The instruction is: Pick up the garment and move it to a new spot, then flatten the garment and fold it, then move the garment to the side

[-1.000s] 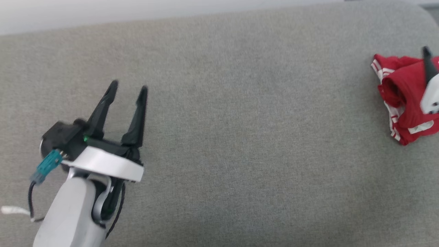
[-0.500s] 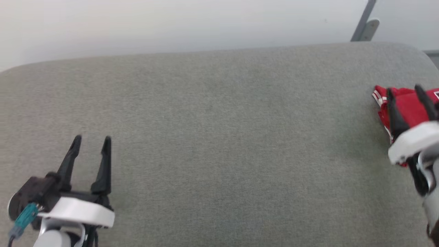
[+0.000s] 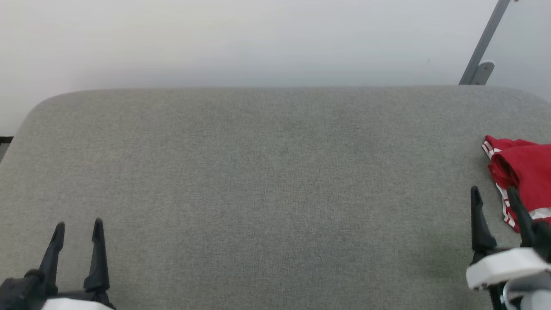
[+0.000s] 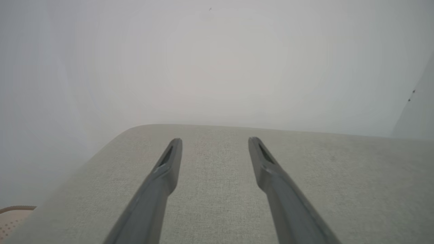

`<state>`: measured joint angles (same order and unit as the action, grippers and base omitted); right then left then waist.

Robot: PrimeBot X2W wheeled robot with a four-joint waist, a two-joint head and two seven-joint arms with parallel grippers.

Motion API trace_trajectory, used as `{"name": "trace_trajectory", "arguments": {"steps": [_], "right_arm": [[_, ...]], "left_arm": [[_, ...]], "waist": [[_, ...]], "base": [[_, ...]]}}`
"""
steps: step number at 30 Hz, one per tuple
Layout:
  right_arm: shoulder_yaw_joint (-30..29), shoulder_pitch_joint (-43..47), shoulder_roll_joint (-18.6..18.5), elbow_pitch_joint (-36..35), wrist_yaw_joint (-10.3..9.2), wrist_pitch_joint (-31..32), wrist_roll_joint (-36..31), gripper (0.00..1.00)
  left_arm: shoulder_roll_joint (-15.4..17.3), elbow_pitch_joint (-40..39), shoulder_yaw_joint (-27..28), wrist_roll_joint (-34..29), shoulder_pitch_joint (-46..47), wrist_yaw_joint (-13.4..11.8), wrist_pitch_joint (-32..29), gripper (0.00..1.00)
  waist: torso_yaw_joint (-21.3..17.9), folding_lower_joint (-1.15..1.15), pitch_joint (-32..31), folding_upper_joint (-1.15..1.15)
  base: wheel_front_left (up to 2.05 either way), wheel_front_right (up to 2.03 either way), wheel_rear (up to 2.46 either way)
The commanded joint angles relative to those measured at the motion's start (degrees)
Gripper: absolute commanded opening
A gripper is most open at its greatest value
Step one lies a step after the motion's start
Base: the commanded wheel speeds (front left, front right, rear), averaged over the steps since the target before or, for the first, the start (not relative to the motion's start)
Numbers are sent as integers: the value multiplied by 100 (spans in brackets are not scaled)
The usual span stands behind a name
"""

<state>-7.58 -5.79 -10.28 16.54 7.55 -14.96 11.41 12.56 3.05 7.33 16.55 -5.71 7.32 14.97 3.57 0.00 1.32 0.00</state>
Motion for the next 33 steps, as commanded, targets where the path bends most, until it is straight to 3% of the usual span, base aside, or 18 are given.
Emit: {"name": "trace_trajectory", "arguments": {"steps": [1, 11, 32, 33], "right_arm": [[-64, 189, 126, -174, -13, -18, -39, 100], [-394, 1096, 590, -804, -11, -19, -179, 100], [-424, 1419, 744, -974, -9, -20, -139, 100], [-422, 1406, 724, -978, -4, 1, -136, 0]], "left_arm": [[-7, -21, 44, -75, -140, 14, 26, 100], [-60, -159, 68, -14, -557, 17, 26, 100], [-115, -224, -113, -65, -466, 19, 26, 100], [-126, -201, -113, -22, -518, 0, -1, 0]], "waist": [[33, 0, -74, 0], [54, 0, -219, 0], [90, 0, -247, 0], [90, 0, -248, 0]], "base": [[0, 0, 0], [0, 0, 0], [0, 0, 0], [0, 0, 0]]}}
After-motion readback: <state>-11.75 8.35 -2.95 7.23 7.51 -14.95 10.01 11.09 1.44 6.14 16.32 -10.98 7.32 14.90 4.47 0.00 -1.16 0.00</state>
